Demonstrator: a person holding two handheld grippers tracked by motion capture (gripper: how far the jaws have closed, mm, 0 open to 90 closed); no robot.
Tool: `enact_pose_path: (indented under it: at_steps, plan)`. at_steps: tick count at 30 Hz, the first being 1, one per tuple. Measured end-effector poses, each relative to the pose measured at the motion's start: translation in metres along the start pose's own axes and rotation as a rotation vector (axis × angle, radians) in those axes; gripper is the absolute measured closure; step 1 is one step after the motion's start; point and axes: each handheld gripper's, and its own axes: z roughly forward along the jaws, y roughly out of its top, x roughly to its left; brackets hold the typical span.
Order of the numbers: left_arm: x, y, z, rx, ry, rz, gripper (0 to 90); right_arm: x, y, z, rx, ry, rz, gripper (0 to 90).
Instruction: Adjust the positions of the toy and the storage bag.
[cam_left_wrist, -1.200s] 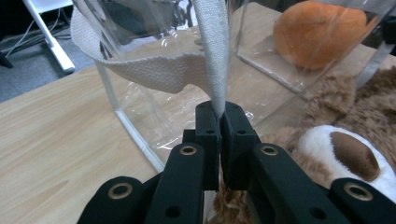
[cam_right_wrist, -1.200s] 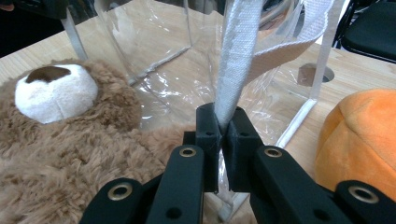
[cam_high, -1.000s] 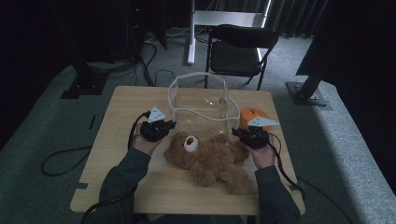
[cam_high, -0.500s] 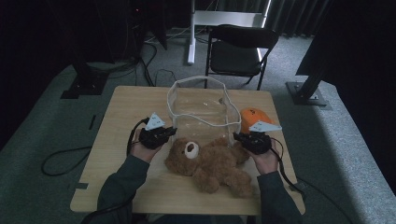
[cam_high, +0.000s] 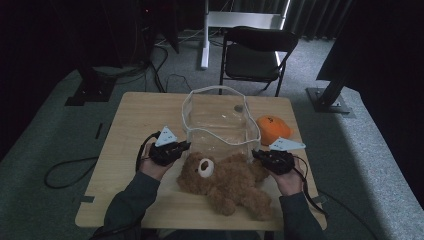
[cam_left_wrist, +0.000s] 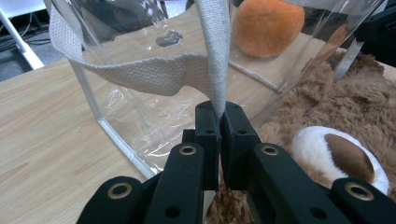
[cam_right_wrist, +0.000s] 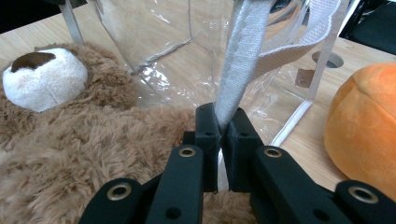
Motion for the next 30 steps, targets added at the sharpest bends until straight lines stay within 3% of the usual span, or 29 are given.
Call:
enact_pose_path:
  at_steps: [8, 15, 17, 23, 24, 29, 30]
  plan:
    - [0.001, -0.002, -0.001, -0.008, -0.012, -0.001, 84.6, 0.001, -0.002, -0.003, 0.002, 0.006, -0.007, 82.7]
    - [0.010, -0.012, -0.010, -0.014, -0.003, -0.029, 69.7, 0.000, 0.000, -0.008, -0.016, 0.004, -0.021, 61.2]
    - [0.013, -0.015, -0.013, -0.020, -0.003, -0.037, 66.1, -0.001, 0.000, -0.009, -0.018, 0.004, -0.020, 59.5]
    - [0.029, -0.030, -0.027, -0.028, 0.058, -0.076, 58.7, -0.002, 0.002, -0.017, -0.028, 0.012, -0.019, 52.5]
    - [0.036, -0.037, -0.030, -0.021, 0.093, -0.091, 58.7, -0.001, 0.002, -0.019, -0.028, 0.013, -0.023, 51.6]
    - [0.051, -0.052, -0.031, 0.001, 0.153, -0.118, 53.5, 0.004, 0.008, -0.027, -0.027, 0.016, -0.057, 49.2]
    - [0.060, -0.060, -0.031, 0.010, 0.178, -0.141, 53.5, 0.005, 0.009, -0.028, -0.033, 0.020, -0.061, 47.6]
